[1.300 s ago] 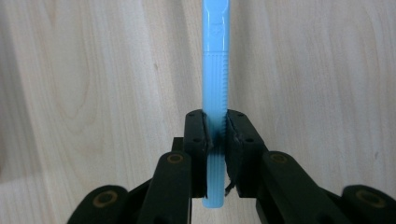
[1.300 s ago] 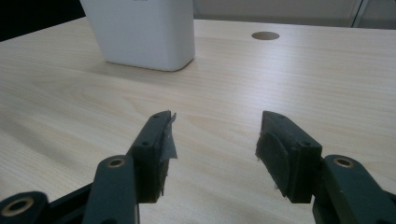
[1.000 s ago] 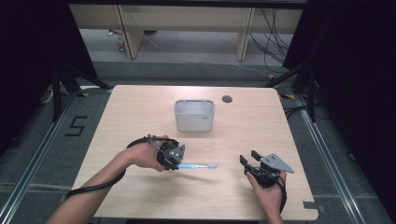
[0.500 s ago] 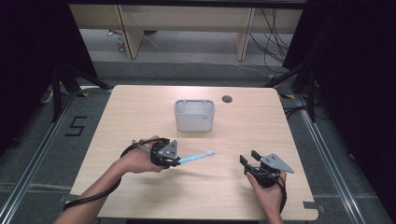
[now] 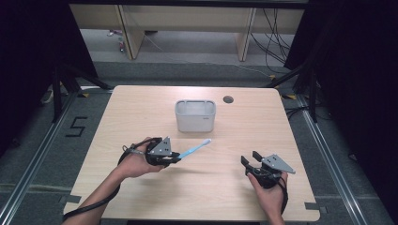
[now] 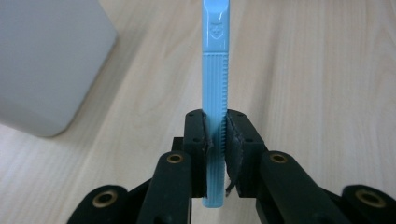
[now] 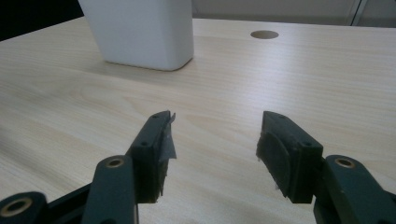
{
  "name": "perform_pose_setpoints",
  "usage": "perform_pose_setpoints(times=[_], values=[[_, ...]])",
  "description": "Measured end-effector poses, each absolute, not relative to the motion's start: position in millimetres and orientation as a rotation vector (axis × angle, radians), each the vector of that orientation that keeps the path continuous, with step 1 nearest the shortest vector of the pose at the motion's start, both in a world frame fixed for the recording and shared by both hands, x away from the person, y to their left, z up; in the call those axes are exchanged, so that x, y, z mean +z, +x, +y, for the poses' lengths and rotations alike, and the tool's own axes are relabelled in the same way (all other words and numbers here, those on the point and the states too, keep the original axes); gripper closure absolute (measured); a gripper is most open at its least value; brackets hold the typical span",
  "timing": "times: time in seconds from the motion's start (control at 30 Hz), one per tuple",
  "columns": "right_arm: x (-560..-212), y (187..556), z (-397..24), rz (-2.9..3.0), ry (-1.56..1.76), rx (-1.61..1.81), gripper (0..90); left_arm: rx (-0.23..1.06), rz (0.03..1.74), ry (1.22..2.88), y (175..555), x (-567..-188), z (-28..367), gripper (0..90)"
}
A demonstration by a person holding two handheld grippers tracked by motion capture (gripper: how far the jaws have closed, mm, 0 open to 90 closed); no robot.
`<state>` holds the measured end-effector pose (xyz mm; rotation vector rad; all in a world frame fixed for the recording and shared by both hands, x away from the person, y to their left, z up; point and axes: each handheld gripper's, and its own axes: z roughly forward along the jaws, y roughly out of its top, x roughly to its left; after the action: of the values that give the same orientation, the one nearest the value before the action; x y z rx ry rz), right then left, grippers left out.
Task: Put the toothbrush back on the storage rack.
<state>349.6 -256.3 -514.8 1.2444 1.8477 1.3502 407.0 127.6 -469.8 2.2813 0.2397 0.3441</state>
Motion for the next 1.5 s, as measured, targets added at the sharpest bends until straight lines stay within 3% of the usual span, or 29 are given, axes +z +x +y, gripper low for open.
perform_pose_setpoints(times=[1.5], values=[[-514, 349, -257, 1.852, 1.226, 1.308, 45.0, 0.423, 0.611, 1.802, 393, -481, 145, 78.9]])
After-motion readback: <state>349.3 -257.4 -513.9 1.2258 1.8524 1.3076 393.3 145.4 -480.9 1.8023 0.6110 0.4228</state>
